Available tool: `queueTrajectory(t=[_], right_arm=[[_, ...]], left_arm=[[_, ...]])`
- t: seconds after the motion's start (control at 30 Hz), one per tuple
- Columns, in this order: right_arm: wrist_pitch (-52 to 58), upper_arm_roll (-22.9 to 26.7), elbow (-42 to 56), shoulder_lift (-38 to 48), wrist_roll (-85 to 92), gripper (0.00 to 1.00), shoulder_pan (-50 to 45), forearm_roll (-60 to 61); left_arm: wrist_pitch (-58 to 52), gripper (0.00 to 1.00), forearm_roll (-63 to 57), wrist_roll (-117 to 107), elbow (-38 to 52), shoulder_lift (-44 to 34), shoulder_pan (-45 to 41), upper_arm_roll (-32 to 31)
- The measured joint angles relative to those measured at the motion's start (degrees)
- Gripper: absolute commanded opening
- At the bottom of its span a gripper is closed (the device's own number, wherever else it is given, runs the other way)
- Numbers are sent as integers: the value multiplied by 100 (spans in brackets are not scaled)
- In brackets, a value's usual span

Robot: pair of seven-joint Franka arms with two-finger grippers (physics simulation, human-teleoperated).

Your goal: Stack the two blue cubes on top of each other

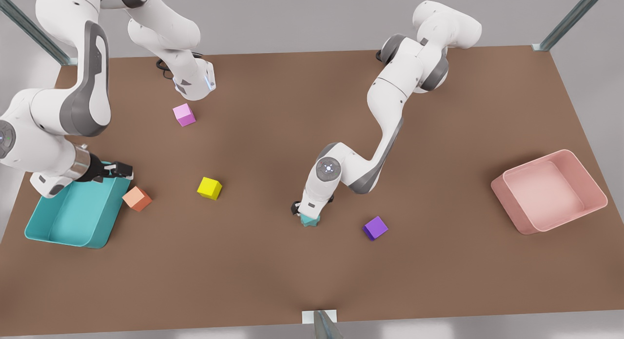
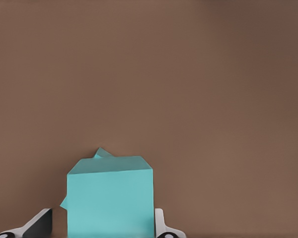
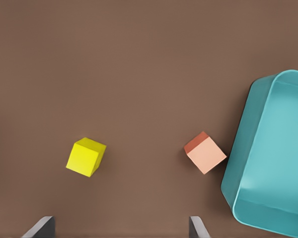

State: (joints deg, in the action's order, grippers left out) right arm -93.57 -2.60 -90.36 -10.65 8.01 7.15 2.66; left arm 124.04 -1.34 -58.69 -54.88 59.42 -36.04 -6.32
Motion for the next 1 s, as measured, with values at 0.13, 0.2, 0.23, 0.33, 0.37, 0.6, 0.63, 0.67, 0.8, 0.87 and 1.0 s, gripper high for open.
queueTrajectory(t=[0.13, 0.2, 0.23, 0.33, 0.37, 0.6, 0.63, 0.67, 0.8, 0.87, 1.0], right_arm=[[-3, 14, 23, -42, 36, 100, 37, 37], [-4, 15, 30, -70, 51, 100, 35, 44], [-4, 14, 31, -77, 58, 100, 35, 49], [-5, 19, 33, -110, 85, 100, 69, 75], [-5, 21, 33, -119, 96, 100, 86, 89], [-7, 24, 33, -137, 162, 100, 149, 132], [-8, 24, 33, -145, 170, 100, 149, 136], [-9, 24, 33, -149, 177, 100, 150, 142], [-12, 23, 67, -187, 202, 100, 146, 183], [-13, 23, 74, -195, 213, 100, 148, 192], [-12, 4, 193, -166, 231, 100, 142, 163]], left_arm=[[-29, 100, 0, 9, 1, -28, 26, -2], [-66, 100, -4, 14, 2, -90, 79, -7], [-81, 100, -8, 16, 2, -120, 101, -8], [-149, 100, -16, 22, 5, -146, 129, -12], [-169, 100, -18, 24, 7, -148, 130, -10], [-244, 100, -26, 34, 24, -157, 167, -8], [-251, 100, -26, 36, 25, -159, 179, -7], [-257, 100, -26, 38, 29, -163, 187, -4], [-342, 100, -22, 48, 68, -299, 268, -1], [-462, 100, -11, 80, 88, -423, 420, -45], [-1475, 100, -98, 396, 86, -1317, 1721, -343]])
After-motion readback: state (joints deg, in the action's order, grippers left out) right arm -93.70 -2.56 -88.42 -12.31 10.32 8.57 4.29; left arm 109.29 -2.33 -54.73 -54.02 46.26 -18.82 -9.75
